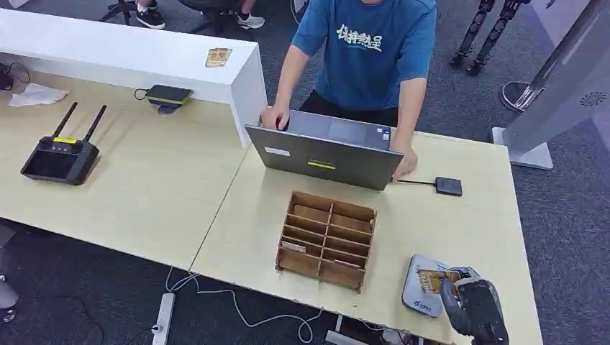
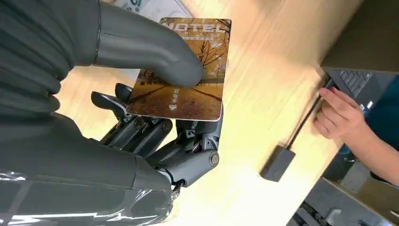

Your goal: Pass the card to the sensor for recognition and then transmit it.

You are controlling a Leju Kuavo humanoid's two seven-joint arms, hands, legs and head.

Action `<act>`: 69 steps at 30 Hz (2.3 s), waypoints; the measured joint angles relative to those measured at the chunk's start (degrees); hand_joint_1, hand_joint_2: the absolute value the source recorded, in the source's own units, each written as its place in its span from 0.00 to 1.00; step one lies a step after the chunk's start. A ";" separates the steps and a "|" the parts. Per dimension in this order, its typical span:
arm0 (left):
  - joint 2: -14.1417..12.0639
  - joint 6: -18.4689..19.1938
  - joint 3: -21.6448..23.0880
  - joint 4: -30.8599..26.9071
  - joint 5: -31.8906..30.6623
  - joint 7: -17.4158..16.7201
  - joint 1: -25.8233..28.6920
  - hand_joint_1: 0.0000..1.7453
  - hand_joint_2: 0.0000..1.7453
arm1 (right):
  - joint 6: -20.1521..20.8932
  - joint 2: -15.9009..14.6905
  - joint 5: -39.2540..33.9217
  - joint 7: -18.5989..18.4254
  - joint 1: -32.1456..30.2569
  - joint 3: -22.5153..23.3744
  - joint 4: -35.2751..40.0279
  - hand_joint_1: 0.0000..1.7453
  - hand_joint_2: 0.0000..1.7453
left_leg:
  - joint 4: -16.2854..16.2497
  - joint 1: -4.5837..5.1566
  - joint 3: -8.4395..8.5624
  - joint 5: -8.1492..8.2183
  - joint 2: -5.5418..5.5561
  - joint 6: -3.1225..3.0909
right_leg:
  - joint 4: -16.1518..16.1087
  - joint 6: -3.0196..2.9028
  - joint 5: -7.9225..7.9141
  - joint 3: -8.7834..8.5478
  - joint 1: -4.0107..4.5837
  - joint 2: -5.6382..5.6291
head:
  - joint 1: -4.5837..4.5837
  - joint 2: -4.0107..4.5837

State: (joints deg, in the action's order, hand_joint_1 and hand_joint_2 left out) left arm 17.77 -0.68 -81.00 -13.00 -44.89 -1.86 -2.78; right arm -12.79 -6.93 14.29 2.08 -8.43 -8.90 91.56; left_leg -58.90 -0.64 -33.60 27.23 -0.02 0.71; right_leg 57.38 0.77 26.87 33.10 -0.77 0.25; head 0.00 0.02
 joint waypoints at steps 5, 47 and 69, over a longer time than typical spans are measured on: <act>0.02 0.00 0.00 0.00 0.02 0.00 0.00 0.00 0.00 | -0.07 0.31 0.00 -0.04 -0.08 -0.37 -0.09 1.00 1.00 | 0.00 0.00 0.00 0.00 0.00 0.00 | 0.00 0.00 0.00 0.00 0.00 0.00 | 0.00 0.00; 0.02 0.33 0.00 0.00 -1.36 -0.83 -0.01 0.00 0.00 | -1.66 4.24 9.99 -5.58 4.99 -4.81 -8.20 1.00 1.00 | 0.00 0.00 0.00 0.00 0.00 0.00 | 0.00 0.00 0.00 -0.01 0.00 0.00 | 0.00 0.00; 0.02 0.35 0.00 0.00 -1.53 -0.92 -0.01 0.00 0.00 | -1.03 4.24 11.26 -6.21 5.66 -6.10 -9.29 1.00 1.00 | 0.00 0.00 0.00 0.00 0.00 0.00 | 0.00 0.00 0.00 -0.01 0.00 0.00 | 0.00 0.00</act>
State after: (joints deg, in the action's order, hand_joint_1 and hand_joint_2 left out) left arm 17.79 -0.33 -81.00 -13.00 -46.42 -2.78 -2.78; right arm -13.81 -2.69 25.55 -4.13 -2.77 -14.99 82.27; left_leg -58.90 -0.64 -33.60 27.23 -0.02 0.71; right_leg 57.38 0.78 26.87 33.09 -0.77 0.25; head 0.00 0.02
